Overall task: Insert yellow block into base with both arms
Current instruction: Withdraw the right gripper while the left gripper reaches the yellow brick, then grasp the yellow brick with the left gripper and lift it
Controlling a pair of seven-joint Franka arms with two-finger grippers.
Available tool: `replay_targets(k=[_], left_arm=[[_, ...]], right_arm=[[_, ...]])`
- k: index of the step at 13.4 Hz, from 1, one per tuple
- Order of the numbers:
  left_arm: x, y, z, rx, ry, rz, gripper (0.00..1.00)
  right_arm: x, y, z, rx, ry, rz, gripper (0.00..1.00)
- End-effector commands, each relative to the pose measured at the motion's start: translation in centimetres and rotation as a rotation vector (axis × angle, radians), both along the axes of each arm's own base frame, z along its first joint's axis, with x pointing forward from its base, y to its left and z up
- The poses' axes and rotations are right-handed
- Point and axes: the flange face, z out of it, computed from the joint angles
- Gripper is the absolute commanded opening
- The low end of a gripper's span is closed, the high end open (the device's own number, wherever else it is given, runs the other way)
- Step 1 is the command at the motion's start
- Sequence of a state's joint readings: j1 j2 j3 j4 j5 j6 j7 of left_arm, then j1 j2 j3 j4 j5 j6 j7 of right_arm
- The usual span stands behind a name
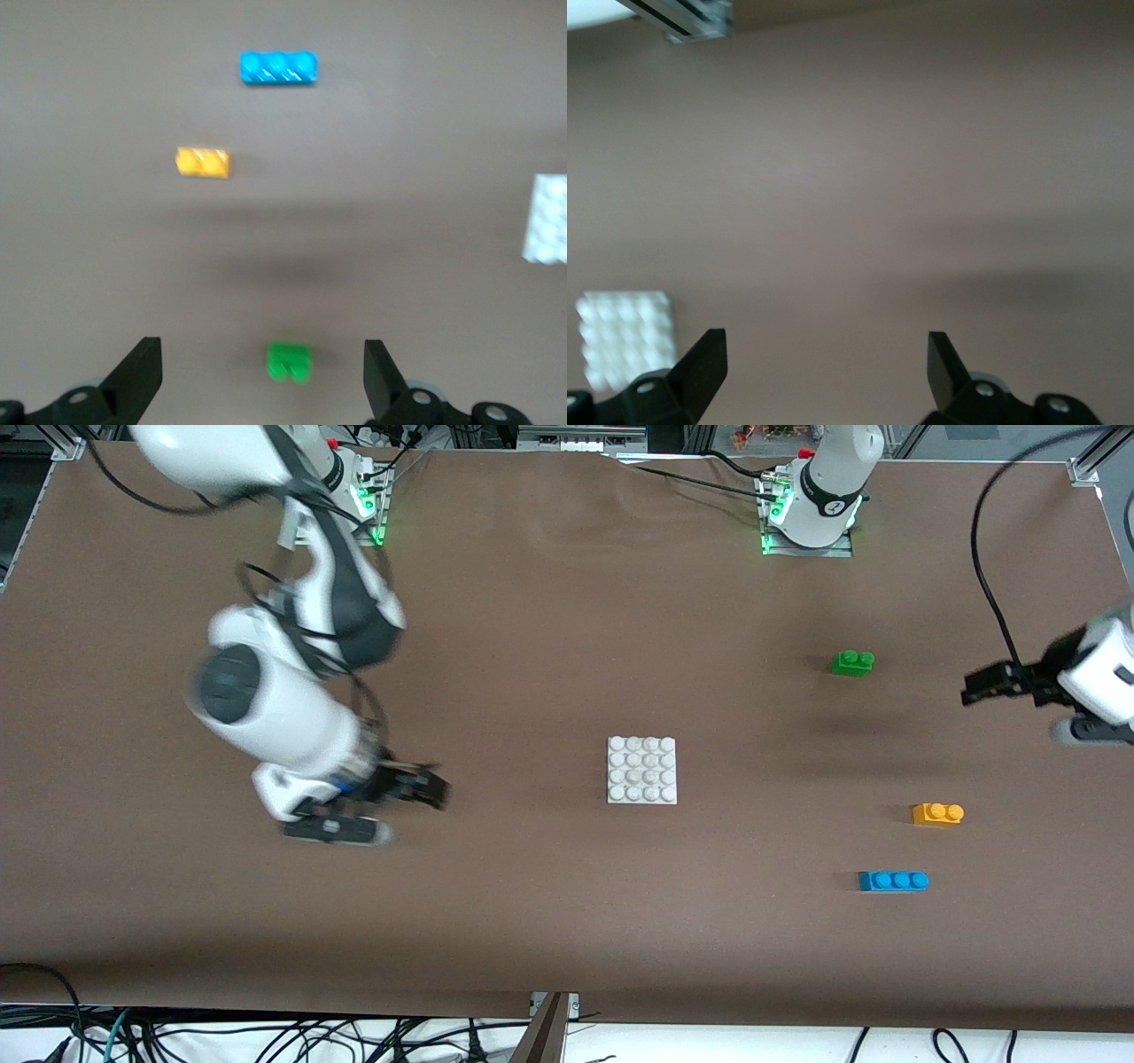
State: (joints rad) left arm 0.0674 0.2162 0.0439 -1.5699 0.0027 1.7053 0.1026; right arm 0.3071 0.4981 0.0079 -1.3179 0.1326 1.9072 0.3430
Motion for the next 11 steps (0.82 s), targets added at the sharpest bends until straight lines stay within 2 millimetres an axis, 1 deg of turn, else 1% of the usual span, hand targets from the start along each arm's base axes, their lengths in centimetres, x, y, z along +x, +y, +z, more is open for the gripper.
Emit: replay_targets(k=[1,2,3,4,5,6,7,8,9,10,11], left_arm=[[3.9,3.7,-5.0,-0.003,-0.051,-0.051,1.0],[4.8,4.1,-7.4,0.006,-0.045,-0.062,1.0],[5.6,4.3,-9.7,0.014,-0.053,-0.064,1.0],[6.3,4.8,-11.9,0.02,-0.064,-0.061,1.0],[6.9,5.5,-14.5,0.026,-0.067,-0.055,1.0],[7.2,6.2,-17.5,0.026,-0.063,-0.051,1.0],[7.3,7.0,-20.3,0.028,-0.066,-0.057,1.0],[7.5,7.4,-22.2,0.043,-0.101,-0.089,1.0],[7.6,7.8,-23.4,0.054,-0.11,-0.122,1.0],[7.4,8.5,-24.4,0.057,-0.099,-0.125,1.0],[7.1,9.0,-25.9,0.054,-0.084,-0.118,1.0]], right_arm=[[-5.4,-7.9,4.6,-0.043,0.047,0.062,1.0],[-6.7,-10.2,6.1,-0.082,0.051,0.08,1.0],[-8.2,-12.0,7.8,-0.11,0.038,0.099,1.0],[-9.5,-14.1,9.0,-0.126,0.024,0.117,1.0],[-10.7,-14.9,9.8,-0.131,0.027,0.126,1.0],[-11.6,-15.2,10.3,-0.146,0.026,0.126,1.0],[-11.9,-15.5,10.5,-0.16,0.027,0.127,1.0],[-12.0,-15.8,10.8,-0.164,0.036,0.125,1.0],[-12.0,-16.2,11.0,-0.163,0.058,0.112,1.0],[-11.8,-16.4,11.5,-0.161,0.055,0.113,1.0],[-11.8,-16.3,11.5,-0.161,0.059,0.11,1.0]])
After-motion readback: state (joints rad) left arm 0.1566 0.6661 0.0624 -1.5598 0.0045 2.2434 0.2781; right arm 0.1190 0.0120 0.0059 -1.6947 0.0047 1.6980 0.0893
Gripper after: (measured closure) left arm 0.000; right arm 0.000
